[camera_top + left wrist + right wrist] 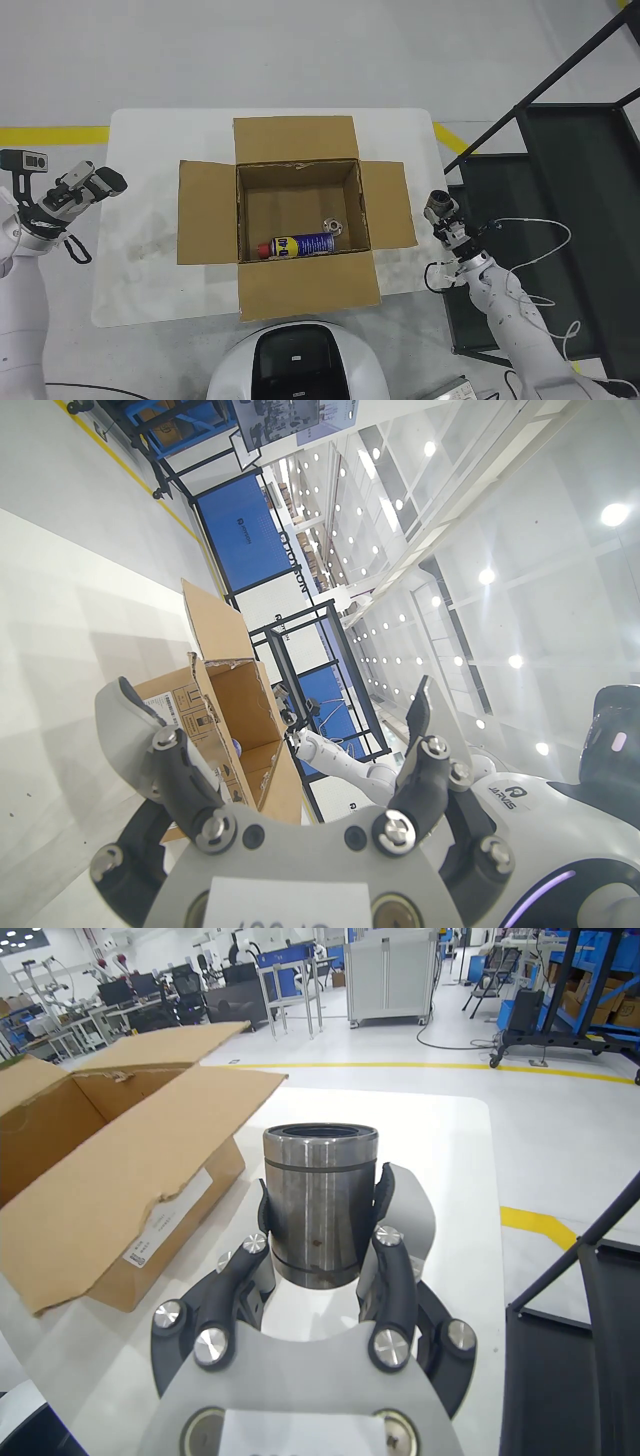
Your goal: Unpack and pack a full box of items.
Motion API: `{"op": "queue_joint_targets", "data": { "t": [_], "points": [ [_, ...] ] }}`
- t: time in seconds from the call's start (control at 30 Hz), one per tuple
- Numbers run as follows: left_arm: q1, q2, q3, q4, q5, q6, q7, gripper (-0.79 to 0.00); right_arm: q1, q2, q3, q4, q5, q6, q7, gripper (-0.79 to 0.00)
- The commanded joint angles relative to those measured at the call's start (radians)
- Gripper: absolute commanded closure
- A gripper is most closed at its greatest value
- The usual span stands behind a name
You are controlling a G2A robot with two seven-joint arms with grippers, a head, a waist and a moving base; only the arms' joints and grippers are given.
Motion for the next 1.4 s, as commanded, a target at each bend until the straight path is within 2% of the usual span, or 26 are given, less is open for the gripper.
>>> {"op": "queue_joint_targets", "data": {
  "t": [0.0,0.3,0.63,0.9,1.37],
  "points": [
    [0.000,0.000,0.000,0.000,0.000,0.000,0.000,-0.785,0.016,-0.011,-0.024,0.043,0.004,0.032,0.001,0.000],
    [0.000,0.000,0.000,0.000,0.000,0.000,0.000,-0.785,0.137,-0.067,-0.130,0.263,0.020,0.092,-0.016,0.000],
    [0.000,0.000,0.000,0.000,0.000,0.000,0.000,-0.785,0.224,-0.108,-0.184,0.413,0.026,0.114,-0.071,0.000],
    [0.000,0.000,0.000,0.000,0.000,0.000,0.000,-0.785,0.245,-0.126,-0.206,0.479,0.034,0.115,-0.090,0.000],
    [0.000,0.000,0.000,0.000,0.000,0.000,0.000,-0.785,0.237,-0.134,-0.221,0.517,0.044,0.114,-0.121,0.000]
  ]
}}
